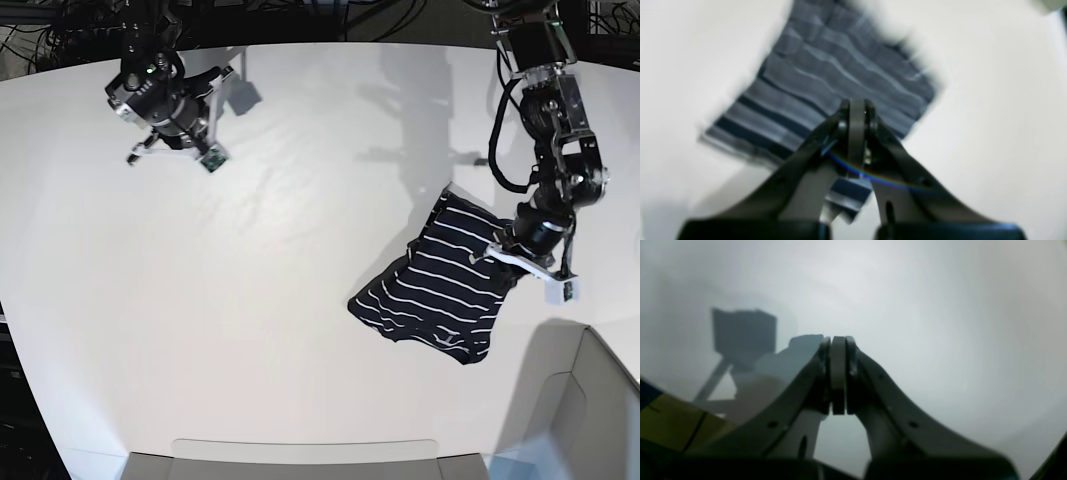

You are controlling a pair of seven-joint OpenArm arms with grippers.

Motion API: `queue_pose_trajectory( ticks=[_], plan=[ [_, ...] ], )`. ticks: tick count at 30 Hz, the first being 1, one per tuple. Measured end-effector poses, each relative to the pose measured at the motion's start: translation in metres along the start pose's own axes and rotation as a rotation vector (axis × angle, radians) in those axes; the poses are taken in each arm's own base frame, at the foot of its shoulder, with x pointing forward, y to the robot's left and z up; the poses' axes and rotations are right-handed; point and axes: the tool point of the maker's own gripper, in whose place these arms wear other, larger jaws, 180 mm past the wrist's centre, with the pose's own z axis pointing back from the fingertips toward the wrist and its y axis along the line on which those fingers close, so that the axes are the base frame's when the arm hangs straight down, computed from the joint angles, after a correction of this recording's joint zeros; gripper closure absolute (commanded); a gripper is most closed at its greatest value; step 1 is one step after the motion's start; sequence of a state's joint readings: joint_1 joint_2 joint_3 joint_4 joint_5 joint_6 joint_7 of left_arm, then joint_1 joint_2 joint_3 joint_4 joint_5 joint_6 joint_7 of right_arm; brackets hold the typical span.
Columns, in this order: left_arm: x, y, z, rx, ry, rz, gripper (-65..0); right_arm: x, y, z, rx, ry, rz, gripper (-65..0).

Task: Fold the T-shirt properly

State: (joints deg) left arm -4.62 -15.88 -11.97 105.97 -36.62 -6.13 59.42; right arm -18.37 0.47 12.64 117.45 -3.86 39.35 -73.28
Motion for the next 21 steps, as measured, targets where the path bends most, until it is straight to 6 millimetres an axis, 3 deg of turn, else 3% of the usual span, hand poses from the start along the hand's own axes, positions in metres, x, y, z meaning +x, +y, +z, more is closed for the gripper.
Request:
queue_pose_trajectory(
  ticks=[2, 5, 7, 11, 14, 17, 21],
  plan=[
    [-0.002, -0.01, 0.013, -0.016, -0.018, -0.025, 0.0, -0.007, -0.006, 0.001, -0.015, 0.009, -0.048, 0.0],
    [-0.038, -0.005, 0.024, 0.003, 0.057, -0.02, 0.0, -0.024, -0.009, 0.002, -0.022, 0.039, -0.097, 0.0],
    [-0.062, 0.014, 0.035, 0.057, 0.115, 0.001, 0.0, -0.041, -0.013, 0.004, -0.035, 0.074, -0.131, 0.0],
    [-0.075, 0.051, 0.064, 0.151, 0.057, -0.016, 0.0, -0.058, -0.017, 0.007, -0.059, 0.039, -0.213, 0.0],
    [-0.087, 0.05, 0.09, 0.114, 0.037, -0.103, 0.0, -0.07, -0.001, 0.008, -0.047, -0.01, -0.308, 0.0],
    [-0.109, 0.065, 0.109, 0.139, 0.084, -0.13, 0.0, -0.076, 0.018, 0.012, -0.031, -0.074, -0.377, 0.0],
    [-0.119, 0.081, 0.132, 0.168, 0.117, -0.173, 0.0, -0.093, 0.04, 0.019, 0.003, -0.085, -0.403, 0.0]
  ],
)
